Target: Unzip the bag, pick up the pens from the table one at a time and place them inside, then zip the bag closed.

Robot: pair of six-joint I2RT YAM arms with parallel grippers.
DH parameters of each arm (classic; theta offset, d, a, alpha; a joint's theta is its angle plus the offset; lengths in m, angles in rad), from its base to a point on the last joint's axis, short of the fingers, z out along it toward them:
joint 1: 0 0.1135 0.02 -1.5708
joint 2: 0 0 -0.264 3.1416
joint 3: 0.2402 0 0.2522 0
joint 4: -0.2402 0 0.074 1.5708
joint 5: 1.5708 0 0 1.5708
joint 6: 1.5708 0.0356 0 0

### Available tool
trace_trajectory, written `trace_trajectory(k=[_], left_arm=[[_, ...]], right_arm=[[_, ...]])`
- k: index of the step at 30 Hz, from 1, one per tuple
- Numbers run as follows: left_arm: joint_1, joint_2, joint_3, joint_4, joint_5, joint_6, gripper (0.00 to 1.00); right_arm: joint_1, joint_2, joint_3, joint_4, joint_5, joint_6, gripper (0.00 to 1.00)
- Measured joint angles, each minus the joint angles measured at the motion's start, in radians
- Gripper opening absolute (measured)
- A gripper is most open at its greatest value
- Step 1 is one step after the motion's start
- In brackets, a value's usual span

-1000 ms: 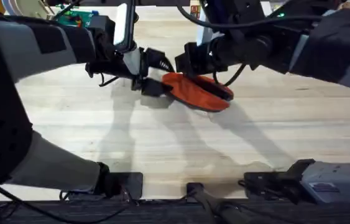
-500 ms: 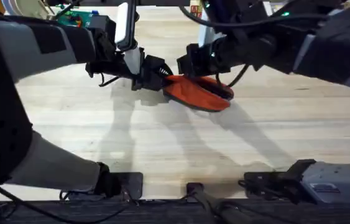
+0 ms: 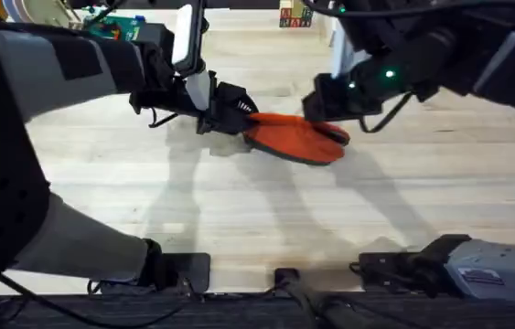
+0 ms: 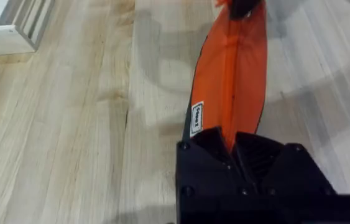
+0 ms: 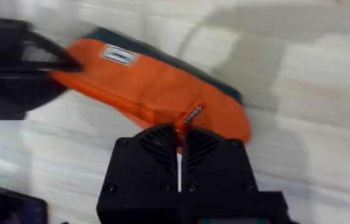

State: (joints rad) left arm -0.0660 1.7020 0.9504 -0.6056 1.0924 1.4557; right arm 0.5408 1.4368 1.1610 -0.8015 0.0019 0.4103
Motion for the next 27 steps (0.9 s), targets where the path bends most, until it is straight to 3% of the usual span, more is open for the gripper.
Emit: trace_trajectory(k=[12, 13, 19, 27], left_arm=[[0.000, 0.000, 0.000, -0.006, -0.003, -0.005, 0.042], [-0.013, 0.000, 0.000, -0.009, 0.010, -0.005, 0.042], [-0.014, 0.001, 0.000, -0.012, 0.010, -0.005, 0.042], [-0.015, 0.001, -0.001, -0.012, 0.010, -0.005, 0.042]], right_arm=[[-0.214, -0.005, 0.000, -0.124, 0.003, -0.055, 0.033], [-0.296, -0.005, -0.012, -0.122, -0.029, -0.065, 0.033], [-0.353, -0.006, -0.121, -0.078, -0.037, -0.068, 0.033], [-0.367, -0.026, -0.223, -0.002, -0.048, -0.055, 0.033]])
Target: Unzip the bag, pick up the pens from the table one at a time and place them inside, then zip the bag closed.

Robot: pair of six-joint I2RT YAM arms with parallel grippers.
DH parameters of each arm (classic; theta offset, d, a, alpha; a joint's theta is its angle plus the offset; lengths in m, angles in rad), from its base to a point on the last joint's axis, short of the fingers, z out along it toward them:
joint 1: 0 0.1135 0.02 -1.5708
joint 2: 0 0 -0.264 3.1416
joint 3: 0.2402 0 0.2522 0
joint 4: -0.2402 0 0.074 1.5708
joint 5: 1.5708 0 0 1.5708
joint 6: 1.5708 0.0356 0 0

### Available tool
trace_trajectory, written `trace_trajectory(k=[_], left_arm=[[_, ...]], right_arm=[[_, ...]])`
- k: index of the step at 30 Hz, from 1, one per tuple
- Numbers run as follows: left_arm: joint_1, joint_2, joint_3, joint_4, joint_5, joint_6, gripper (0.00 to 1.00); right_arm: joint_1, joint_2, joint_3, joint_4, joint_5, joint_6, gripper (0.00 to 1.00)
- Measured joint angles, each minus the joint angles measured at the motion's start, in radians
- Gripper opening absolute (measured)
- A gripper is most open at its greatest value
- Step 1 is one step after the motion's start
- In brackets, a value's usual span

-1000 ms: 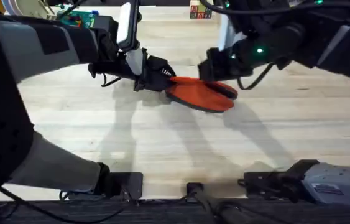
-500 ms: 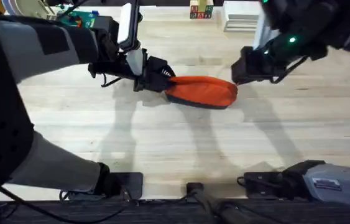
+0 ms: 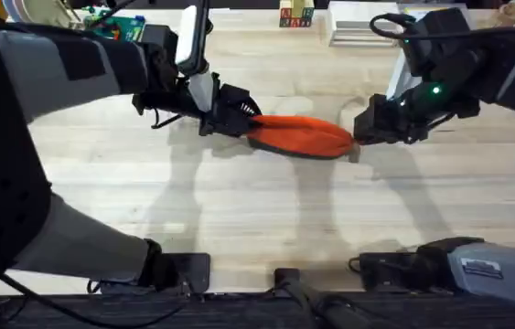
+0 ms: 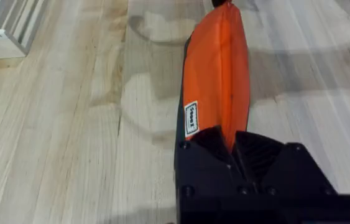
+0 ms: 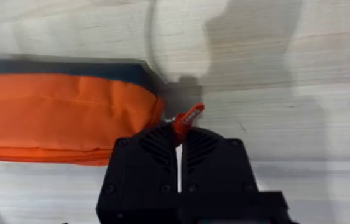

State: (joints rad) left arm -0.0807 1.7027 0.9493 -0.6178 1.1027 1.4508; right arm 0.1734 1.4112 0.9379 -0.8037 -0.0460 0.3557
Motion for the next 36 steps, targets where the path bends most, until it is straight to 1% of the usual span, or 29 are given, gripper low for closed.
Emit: trace_trajectory(k=[5, 6, 7, 12, 13, 15, 19, 33, 34, 35, 36], left_arm=[[0.000, 0.000, 0.000, 0.000, 0.000, 0.000, 0.042], [0.000, 0.000, 0.000, 0.000, -0.001, 0.000, 0.042], [0.000, 0.000, 0.000, 0.000, -0.003, 0.000, 0.042], [0.019, 0.000, 0.000, 0.001, -0.015, 0.000, 0.042], [0.022, 0.000, 0.000, 0.001, -0.016, 0.000, 0.042], [0.024, 0.000, 0.000, 0.001, -0.016, 0.000, 0.042], [0.024, 0.000, 0.000, 0.001, -0.016, 0.000, 0.042], [0.024, 0.000, 0.000, 0.001, -0.016, 0.000, 0.042], [0.024, 0.000, 0.000, 0.001, -0.016, 0.000, 0.063], [0.024, 0.000, 0.000, 0.002, -0.016, 0.006, 0.129], [0.024, 0.000, 0.000, 0.003, -0.014, 0.001, 0.294]], right_arm=[[-0.002, 0.000, -0.004, 0.011, 0.000, 0.004, 0.035], [-0.002, 0.000, -0.004, 0.011, 0.003, 0.004, 0.104], [-0.004, 0.000, -0.002, 0.009, 0.008, 0.008, 0.198], [-0.025, -0.007, 0.026, -0.020, 0.026, 0.006, 0.911], [-0.025, -0.017, 0.038, -0.020, 0.022, 0.003, 0.976], [-0.025, -0.043, 0.063, -0.019, 0.006, 0.002, 0.997], [-0.025, -0.113, 0.093, -0.020, -0.016, 0.003, 0.997], [-0.025, -0.382, 0.095, -0.090, -0.030, -0.006, 0.997], [-0.025, -0.394, 0.095, -0.092, -0.030, -0.008, 0.996], [-0.024, -0.407, 0.095, -0.092, -0.035, -0.014, 0.997], [-0.023, -0.419, 0.095, -0.093, -0.042, -0.023, 0.997]])
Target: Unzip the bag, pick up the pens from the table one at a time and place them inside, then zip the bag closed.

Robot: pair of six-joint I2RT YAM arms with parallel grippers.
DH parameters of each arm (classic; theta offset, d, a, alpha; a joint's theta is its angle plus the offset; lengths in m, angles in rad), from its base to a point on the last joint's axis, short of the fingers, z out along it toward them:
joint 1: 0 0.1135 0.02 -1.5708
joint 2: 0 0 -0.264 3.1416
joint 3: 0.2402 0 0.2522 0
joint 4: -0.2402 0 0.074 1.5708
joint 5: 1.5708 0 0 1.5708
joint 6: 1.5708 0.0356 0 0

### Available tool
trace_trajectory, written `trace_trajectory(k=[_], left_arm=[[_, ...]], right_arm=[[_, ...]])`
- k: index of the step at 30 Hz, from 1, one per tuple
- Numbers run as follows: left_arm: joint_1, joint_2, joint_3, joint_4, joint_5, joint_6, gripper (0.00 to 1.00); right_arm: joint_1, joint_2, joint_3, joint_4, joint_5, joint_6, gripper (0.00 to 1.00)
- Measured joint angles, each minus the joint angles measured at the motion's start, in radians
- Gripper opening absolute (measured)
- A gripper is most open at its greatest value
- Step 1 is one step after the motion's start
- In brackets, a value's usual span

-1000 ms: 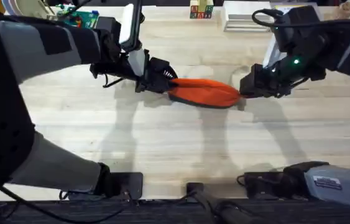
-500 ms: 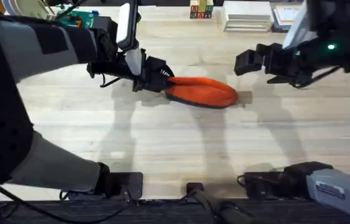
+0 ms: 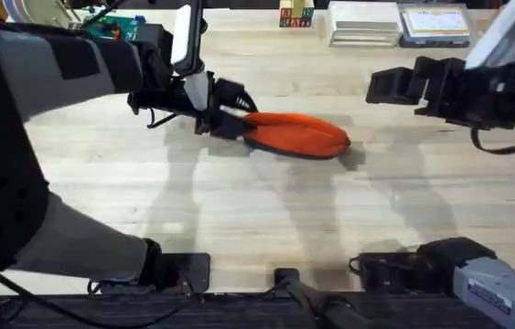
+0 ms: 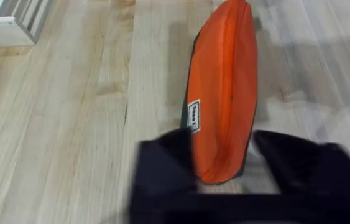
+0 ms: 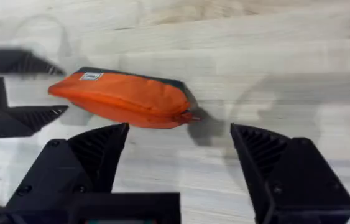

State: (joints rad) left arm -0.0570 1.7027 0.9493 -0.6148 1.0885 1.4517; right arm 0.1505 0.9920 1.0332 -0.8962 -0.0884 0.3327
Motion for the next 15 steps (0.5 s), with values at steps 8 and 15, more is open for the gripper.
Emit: trace_trajectory(k=[8, 15], left_arm=[[0.001, 0.000, 0.000, -0.001, 0.000, -0.005, 0.992], [0.001, 0.000, 0.000, 0.003, -0.005, -0.005, 0.993]], right_arm=[[0.026, -0.055, 0.000, -0.016, -0.032, -0.039, 0.997], [0.062, -0.065, 0.000, -0.028, -0.033, -0.084, 0.997]])
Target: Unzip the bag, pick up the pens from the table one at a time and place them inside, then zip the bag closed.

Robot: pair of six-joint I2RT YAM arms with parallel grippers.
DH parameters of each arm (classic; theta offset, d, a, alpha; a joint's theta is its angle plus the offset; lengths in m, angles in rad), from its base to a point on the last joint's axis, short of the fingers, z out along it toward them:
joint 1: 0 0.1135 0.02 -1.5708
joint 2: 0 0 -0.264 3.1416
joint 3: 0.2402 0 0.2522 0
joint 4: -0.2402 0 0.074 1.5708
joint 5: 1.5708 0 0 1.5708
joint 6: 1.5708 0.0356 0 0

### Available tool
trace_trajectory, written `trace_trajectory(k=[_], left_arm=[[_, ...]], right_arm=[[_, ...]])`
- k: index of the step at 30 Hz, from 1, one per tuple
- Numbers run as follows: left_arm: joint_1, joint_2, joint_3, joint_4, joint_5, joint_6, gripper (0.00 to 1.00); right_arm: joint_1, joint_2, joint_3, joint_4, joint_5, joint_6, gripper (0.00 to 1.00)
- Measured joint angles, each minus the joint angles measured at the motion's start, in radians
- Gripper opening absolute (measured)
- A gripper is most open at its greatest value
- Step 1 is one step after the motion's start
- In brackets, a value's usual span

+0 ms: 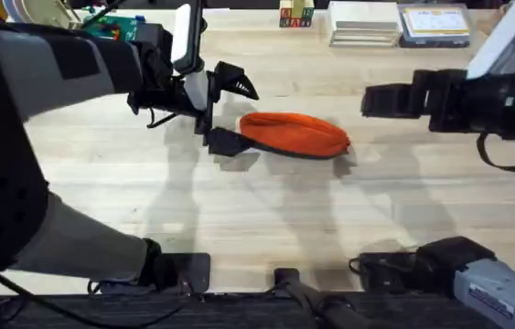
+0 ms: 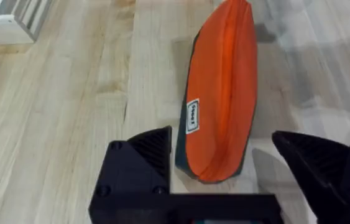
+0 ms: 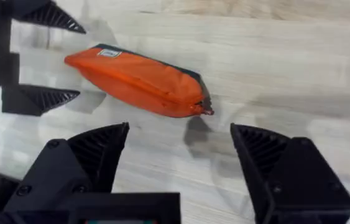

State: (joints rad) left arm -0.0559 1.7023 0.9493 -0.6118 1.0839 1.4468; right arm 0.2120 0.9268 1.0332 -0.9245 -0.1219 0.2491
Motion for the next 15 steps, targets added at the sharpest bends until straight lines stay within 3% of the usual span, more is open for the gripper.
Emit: trace_trajectory(k=[6, 15], left_arm=[[0.000, -0.090, 0.000, -0.058, -0.060, -0.015, 0.994], [0.003, -0.458, 0.000, -0.157, -0.255, -0.226, 0.994]], right_arm=[[0.052, 0.000, 0.000, -0.001, -0.003, -0.061, 0.997], [0.068, -0.033, 0.000, -0.011, -0.003, -0.079, 0.997]])
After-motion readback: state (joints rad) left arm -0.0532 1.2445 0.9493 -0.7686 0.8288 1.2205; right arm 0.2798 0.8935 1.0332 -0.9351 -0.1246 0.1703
